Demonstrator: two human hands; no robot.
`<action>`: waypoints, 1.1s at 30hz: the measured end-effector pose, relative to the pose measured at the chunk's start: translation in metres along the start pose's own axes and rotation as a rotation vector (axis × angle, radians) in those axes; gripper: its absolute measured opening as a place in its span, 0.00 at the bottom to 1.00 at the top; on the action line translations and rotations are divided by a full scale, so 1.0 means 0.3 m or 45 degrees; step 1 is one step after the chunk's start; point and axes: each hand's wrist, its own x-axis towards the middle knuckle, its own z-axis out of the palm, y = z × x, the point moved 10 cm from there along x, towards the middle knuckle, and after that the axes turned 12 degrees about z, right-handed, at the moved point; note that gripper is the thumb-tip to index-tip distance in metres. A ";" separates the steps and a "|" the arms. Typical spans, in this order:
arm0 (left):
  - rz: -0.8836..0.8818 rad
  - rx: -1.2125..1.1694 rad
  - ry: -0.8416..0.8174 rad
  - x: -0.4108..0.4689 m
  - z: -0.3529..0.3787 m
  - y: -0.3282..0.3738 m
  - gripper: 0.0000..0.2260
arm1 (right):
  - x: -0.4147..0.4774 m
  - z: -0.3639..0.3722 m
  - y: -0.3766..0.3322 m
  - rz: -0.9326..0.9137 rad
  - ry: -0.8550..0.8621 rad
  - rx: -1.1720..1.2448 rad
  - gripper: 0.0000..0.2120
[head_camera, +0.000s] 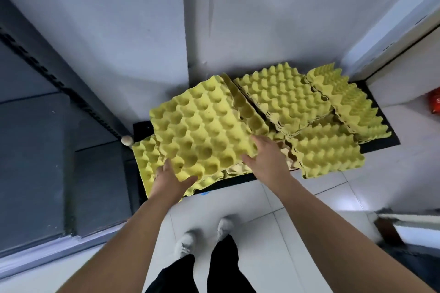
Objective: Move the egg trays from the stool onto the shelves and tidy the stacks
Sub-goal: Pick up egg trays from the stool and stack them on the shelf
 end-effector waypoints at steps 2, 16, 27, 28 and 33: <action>-0.066 -0.068 0.022 0.020 0.039 -0.009 0.45 | 0.060 0.057 0.007 -0.022 -0.053 -0.068 0.33; -0.236 -0.566 0.242 0.080 0.103 -0.097 0.46 | 0.183 0.187 0.033 -0.127 -0.237 0.064 0.38; -0.090 -0.893 0.373 -0.052 -0.009 -0.052 0.52 | 0.090 0.013 -0.015 -0.053 -0.223 0.309 0.36; -0.063 -0.862 0.391 -0.067 -0.032 -0.042 0.51 | 0.072 0.000 -0.016 -0.050 -0.211 0.324 0.36; 0.055 -0.883 0.468 -0.148 -0.125 -0.004 0.49 | -0.023 -0.083 -0.027 -0.051 -0.123 0.413 0.37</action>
